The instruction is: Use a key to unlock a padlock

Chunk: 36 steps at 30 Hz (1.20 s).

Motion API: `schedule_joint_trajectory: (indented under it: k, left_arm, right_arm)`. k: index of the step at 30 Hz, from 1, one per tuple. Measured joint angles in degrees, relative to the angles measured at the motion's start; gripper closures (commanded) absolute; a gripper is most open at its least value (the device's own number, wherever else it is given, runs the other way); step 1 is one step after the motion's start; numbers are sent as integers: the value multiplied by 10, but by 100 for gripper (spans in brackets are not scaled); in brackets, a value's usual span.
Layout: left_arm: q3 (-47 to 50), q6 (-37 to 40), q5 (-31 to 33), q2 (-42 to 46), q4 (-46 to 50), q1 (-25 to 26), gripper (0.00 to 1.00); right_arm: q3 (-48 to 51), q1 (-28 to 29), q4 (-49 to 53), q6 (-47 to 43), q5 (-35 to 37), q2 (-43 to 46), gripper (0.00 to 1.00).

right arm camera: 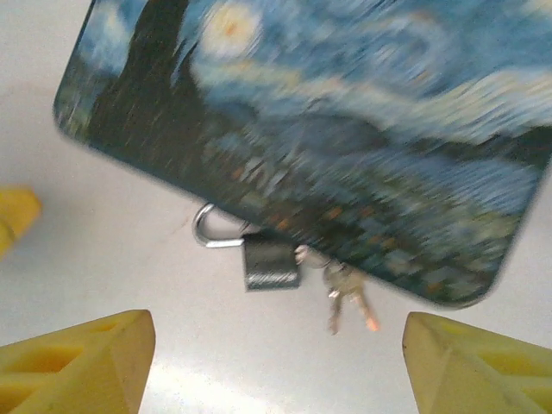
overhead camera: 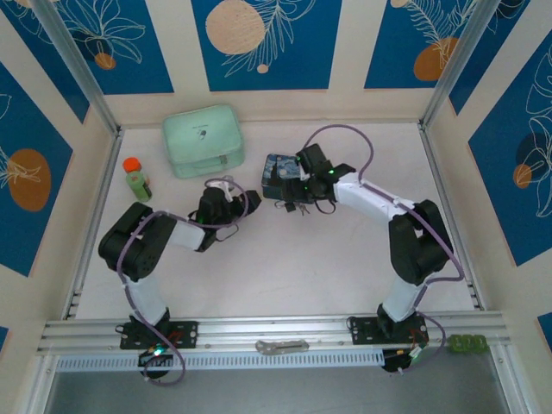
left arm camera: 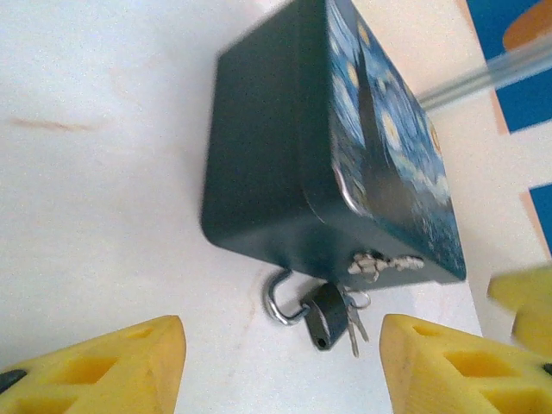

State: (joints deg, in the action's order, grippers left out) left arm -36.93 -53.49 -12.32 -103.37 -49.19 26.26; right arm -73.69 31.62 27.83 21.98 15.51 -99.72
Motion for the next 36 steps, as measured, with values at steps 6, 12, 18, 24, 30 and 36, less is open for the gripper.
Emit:
schedule_joint_trajectory:
  k: [6, 12, 18, 24, 30, 36]
  left_arm:
    - [20, 10, 12, 44, 20, -30, 35]
    - [36, 21, 24, 88, 35, -35, 34]
    - [45, 30, 31, 93, 46, -38, 34]
    - [45, 30, 30, 93, 47, -39, 34]
    - [47, 30, 31, 93, 47, -40, 34]
    - [48, 29, 31, 93, 47, -40, 34]
  right_arm:
    - [-26, 32, 18, -5, 10, -64, 34]
    - [-81, 44, 50, -7, 40, -135, 38]
    - [-85, 52, 71, 14, 67, -145, 45]
    - [-85, 52, 76, 21, 75, -164, 50]
    - [-85, 52, 72, 21, 77, -176, 55]
    - [-85, 52, 56, 22, 79, -179, 63]
